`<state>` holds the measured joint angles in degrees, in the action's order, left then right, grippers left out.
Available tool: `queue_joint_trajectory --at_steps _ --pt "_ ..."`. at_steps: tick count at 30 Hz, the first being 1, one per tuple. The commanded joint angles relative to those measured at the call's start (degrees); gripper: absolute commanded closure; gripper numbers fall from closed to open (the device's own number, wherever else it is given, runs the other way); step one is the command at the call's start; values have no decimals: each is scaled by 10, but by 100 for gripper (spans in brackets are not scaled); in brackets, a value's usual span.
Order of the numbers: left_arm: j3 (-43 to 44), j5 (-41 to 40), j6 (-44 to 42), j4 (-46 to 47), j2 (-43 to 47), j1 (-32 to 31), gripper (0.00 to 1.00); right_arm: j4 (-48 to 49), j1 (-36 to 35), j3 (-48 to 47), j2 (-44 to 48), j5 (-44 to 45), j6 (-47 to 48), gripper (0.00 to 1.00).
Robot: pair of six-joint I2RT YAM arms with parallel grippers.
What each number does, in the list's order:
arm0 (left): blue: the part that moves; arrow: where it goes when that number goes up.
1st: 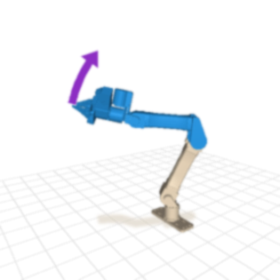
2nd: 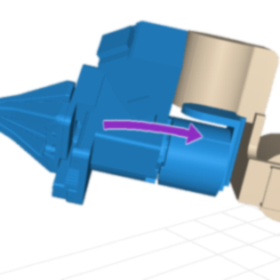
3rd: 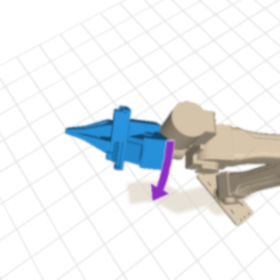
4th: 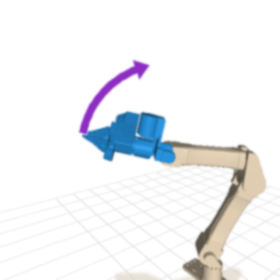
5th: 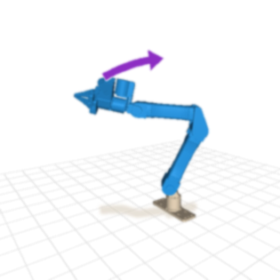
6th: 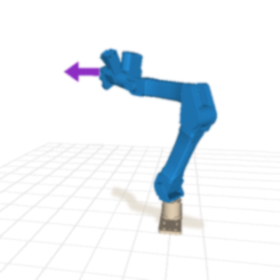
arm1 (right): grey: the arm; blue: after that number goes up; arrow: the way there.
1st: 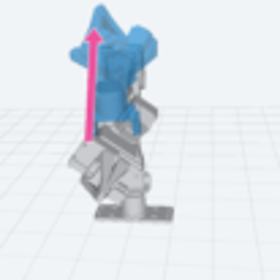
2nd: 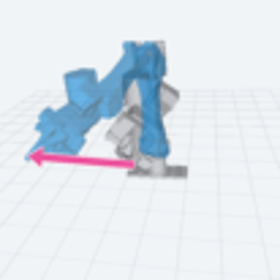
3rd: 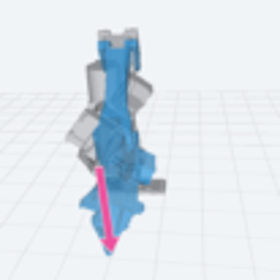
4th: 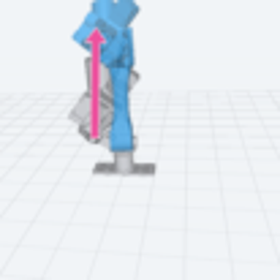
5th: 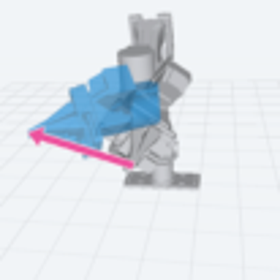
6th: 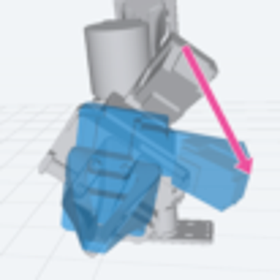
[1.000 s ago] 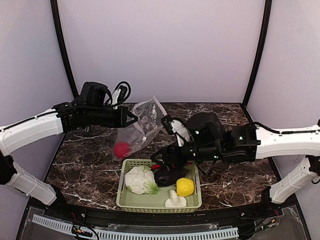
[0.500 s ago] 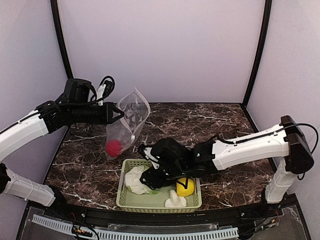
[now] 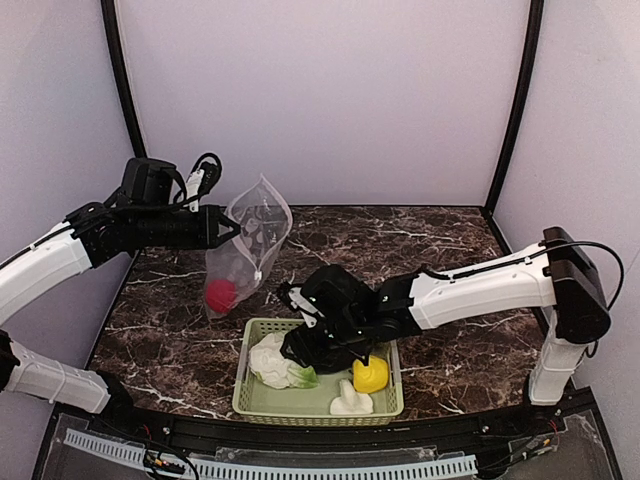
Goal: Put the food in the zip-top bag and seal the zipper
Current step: Pick up the fake vegetable from the bin.
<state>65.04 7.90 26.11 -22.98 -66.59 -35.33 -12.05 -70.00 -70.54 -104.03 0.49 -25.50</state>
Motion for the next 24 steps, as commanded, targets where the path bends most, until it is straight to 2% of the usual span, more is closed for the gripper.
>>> queue_joint_trajectory --at_steps 1,10,14,17,21,24 --pt "-12 5 -2 -11 15 4 99 24 3 -17 -20 -31 4 40" --pt "-23 21 5 6 22 4 99 28 14 -40 -60 -50 0 44" --pt "-22 22 4 1 24 4 99 25 18 -47 -69 -58 -1 38" --pt "-23 21 5 0 26 4 99 24 18 -46 -71 -60 -2 37" --pt "-24 19 4 -2 29 4 99 25 18 -46 -71 -66 0 46" --pt "-23 20 4 -2 29 4 99 26 18 -49 -68 -70 1 59"
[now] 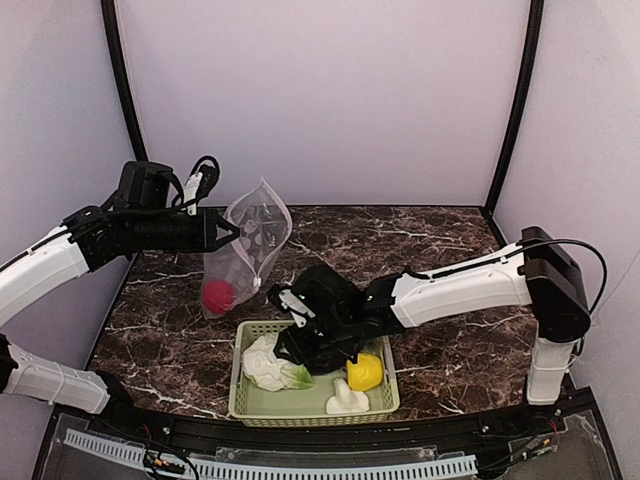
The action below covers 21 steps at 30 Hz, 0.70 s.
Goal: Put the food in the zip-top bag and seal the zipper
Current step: Pick up the fake vegetable from the bin.
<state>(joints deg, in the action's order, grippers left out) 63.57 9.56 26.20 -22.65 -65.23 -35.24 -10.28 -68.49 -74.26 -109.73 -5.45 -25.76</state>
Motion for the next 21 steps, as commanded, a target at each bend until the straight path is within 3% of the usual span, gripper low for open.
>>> queue_joint_trajectory --at_steps 1,5,11,21 --pt "-8 4 3 -5 15 3 99 8 3 -13 -8 -12 4 63" --pt "-9 0 3 -7 17 3 99 14 4 -12 12 -16 0 81" --pt "-9 -2 2 -9 19 3 99 28 4 -2 47 -25 -11 98" --pt "-6 -15 -7 -18 22 3 99 29 4 18 134 -37 -34 100"
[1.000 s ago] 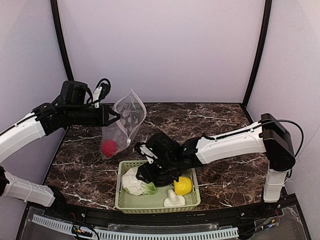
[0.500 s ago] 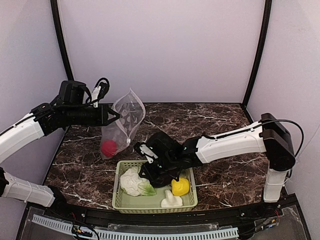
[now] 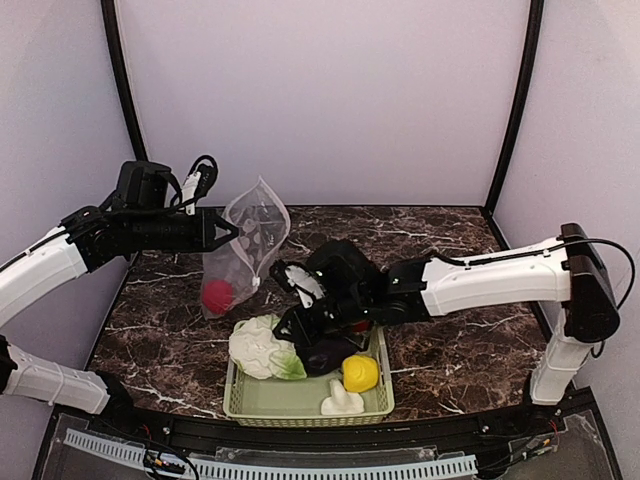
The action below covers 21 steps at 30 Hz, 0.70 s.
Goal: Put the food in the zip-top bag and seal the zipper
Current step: Pick up the fake vegetable from the bin, then place the fake vegetable in the zipper food storage bag.
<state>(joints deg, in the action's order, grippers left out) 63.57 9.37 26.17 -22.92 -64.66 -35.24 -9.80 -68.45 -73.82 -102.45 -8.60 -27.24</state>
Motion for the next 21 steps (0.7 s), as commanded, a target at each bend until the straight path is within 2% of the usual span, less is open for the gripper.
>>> queue_joint_trajectory --at_steps 1,5,12,21 --pt "-6 -16 -10 -21 16 3 99 16 3 19 84 7 -23 100" --pt "3 -26 -22 -29 14 3 99 -35 4 42 161 67 -27 100" --pt "31 25 -15 11 -34 -4 99 -178 21 59 272 207 -49 100" --pt "130 38 -12 56 -131 -56 99 -236 43 14 375 307 -57 100"
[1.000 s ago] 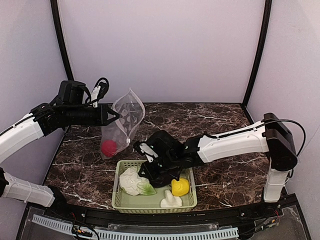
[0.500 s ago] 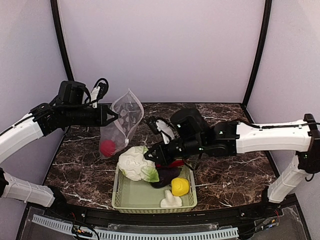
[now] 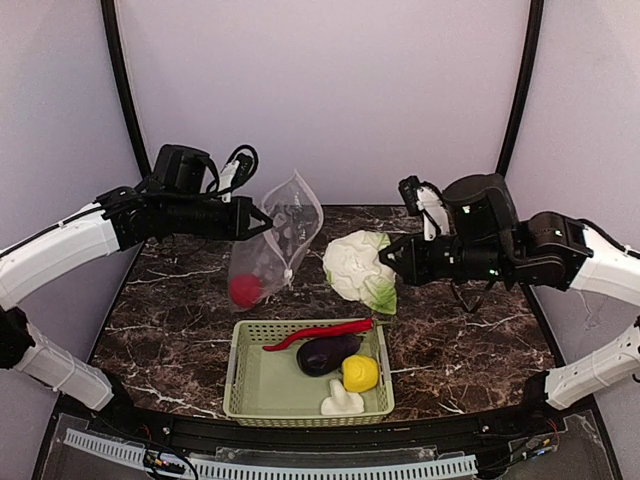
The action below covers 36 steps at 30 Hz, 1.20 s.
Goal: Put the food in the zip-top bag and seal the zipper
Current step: Place the fake vegetable in the zipper food storage bag.
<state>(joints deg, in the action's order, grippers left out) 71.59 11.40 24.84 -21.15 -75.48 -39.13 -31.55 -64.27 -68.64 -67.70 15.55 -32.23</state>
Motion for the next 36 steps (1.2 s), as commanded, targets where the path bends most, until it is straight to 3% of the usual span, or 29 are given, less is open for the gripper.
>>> queue_joint_trajectory --at_steps 1,10,17,25,36 --pt "54 20 3 48 -29 -23 99 -20 1 -50 31 71 -5 100" --pt "62 29 28 74 -93 -50 99 1 1 -132 8 90 22 100" --pt "32 39 42 97 -92 -53 99 99 1 -124 -28 82 39 100" --pt "14 49 50 109 -84 -53 99 142 2 -130 -102 96 61 100" --pt "11 47 50 113 -70 -53 99 80 19 -84 -137 122 32 100"
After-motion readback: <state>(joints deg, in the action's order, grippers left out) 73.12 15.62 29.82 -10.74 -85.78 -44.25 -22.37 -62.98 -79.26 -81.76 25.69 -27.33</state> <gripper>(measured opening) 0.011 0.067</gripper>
